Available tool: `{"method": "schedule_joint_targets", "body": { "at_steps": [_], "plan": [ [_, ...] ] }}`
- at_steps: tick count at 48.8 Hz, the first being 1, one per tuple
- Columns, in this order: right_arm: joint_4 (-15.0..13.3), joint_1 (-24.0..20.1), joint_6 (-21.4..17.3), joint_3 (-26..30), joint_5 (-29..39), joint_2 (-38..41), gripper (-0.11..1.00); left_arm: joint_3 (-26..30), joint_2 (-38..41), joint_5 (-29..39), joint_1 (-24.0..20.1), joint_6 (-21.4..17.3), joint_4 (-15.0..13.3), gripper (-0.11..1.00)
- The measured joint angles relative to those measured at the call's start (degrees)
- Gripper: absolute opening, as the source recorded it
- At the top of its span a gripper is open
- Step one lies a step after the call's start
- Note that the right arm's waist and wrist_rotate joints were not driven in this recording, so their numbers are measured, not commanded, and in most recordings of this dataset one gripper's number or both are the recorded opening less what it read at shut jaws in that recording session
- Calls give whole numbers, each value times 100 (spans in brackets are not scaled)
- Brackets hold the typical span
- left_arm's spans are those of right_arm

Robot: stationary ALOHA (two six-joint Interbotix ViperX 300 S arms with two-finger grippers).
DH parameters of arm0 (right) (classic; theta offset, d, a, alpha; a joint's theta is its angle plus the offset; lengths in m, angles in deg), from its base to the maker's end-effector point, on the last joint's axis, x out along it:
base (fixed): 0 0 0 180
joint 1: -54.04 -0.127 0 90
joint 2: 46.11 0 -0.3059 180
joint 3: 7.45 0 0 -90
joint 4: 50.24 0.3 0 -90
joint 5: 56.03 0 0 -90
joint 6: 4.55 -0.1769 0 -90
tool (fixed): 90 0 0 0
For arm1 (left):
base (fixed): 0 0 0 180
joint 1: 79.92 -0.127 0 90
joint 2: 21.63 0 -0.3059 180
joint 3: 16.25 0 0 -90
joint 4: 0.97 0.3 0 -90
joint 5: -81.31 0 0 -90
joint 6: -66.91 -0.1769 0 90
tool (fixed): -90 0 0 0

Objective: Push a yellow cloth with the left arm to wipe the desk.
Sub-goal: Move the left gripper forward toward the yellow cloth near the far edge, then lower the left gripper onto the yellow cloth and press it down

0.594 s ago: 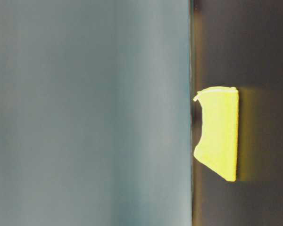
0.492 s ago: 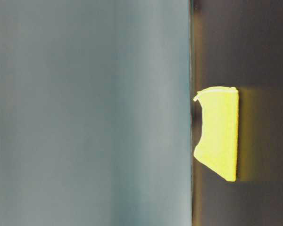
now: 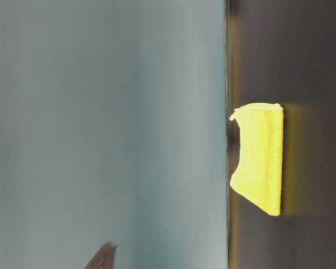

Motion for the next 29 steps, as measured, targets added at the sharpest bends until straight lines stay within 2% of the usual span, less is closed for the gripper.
{"method": "schedule_joint_targets", "body": {
  "at_steps": [4, 8, 16, 21, 23, 29],
  "plan": [
    [0, 9, -9, 0, 26, 0, 0, 176, 439, -149, -202, -9, 0, 5],
    [0, 0, 0, 0, 35, 0, 0, 404, 1020, -343, -352, -9, 0, 17],
    [0, 0, 0, 0, 53, 0, 0, 967, 2206, -387, -527, 18, 0, 65],
    [0, 9, 0, 0, 79, -9, 0, 1327, 2698, -281, -615, 35, 0, 87],
    [0, 0, 0, -9, 88, -9, 0, 1459, 2874, -185, -668, 35, 0, 90],
    [-9, 0, 0, 0, 97, -18, 0, 1837, 3287, 9, -932, 62, 0, 87]
  ]
}}
